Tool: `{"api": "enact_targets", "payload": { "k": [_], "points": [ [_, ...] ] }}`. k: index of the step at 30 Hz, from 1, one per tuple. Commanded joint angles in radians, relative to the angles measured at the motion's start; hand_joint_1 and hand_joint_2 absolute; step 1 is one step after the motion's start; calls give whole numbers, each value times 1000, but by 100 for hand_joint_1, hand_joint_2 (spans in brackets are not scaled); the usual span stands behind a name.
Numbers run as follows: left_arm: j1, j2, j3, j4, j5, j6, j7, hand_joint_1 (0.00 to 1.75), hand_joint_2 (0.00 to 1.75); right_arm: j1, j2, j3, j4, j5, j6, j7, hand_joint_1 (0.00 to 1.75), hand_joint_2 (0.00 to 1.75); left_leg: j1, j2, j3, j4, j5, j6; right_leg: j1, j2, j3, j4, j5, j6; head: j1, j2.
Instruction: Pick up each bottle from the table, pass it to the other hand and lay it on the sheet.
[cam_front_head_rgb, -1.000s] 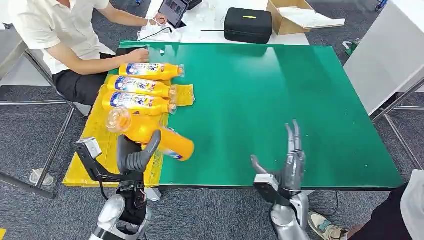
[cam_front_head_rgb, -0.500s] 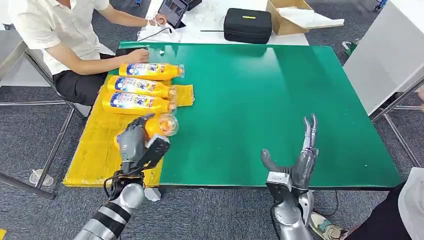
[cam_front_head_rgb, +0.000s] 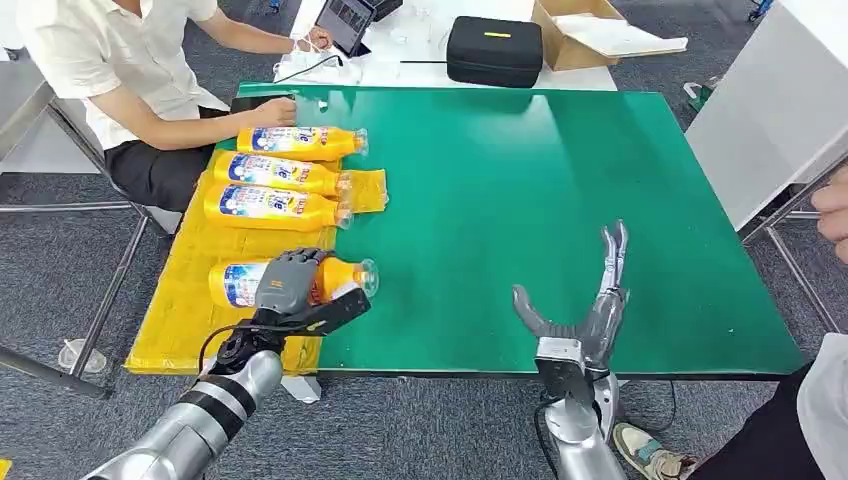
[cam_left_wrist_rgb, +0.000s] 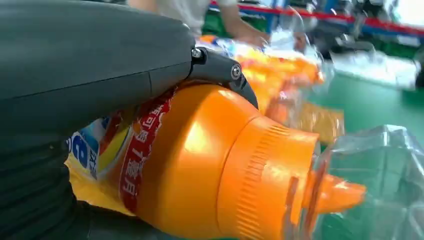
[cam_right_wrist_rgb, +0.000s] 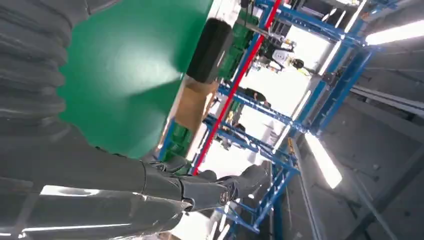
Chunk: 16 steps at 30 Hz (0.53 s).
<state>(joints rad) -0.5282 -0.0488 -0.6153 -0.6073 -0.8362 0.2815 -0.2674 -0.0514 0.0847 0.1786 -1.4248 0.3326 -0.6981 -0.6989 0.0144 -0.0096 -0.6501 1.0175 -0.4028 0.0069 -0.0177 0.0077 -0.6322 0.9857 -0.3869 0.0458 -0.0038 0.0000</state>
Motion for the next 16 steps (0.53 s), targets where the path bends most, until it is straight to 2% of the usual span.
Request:
{"api": "enact_targets", "payload": {
  "k": [1, 3, 7, 16],
  "points": [
    [-49, 13, -17, 123, 23, -54, 5, 0, 175, -72, -52, 96, 98, -55, 0, 1, 0, 175, 0, 3, 3, 0, -1, 0, 1, 2, 3, -1, 0, -1, 0, 0],
    [-50, 6, 1, 129, 33, -44, 5, 0, 175, -77, -56, 105, 107, -56, 0, 1, 0, 175, 1, 4, 7, 0, -2, 0, 1, 2, 6, -1, -1, -2, 0, 0],
    [-44, 2, 23, 128, 59, -55, -24, 0, 175, -86, -60, 115, 128, -76, 0, 1, 0, 175, 1, 2, 2, 0, -1, 0, 1, 1, 2, -1, 0, -1, 0, 0],
    [32, 1, 46, -27, 126, -63, -206, 0, 175, -97, -82, 161, 143, -110, 0, 1, 0, 175, 0, 2, 4, 0, -2, 1, 1, 1, 4, -1, -1, -2, 0, 0]
  ]
}}
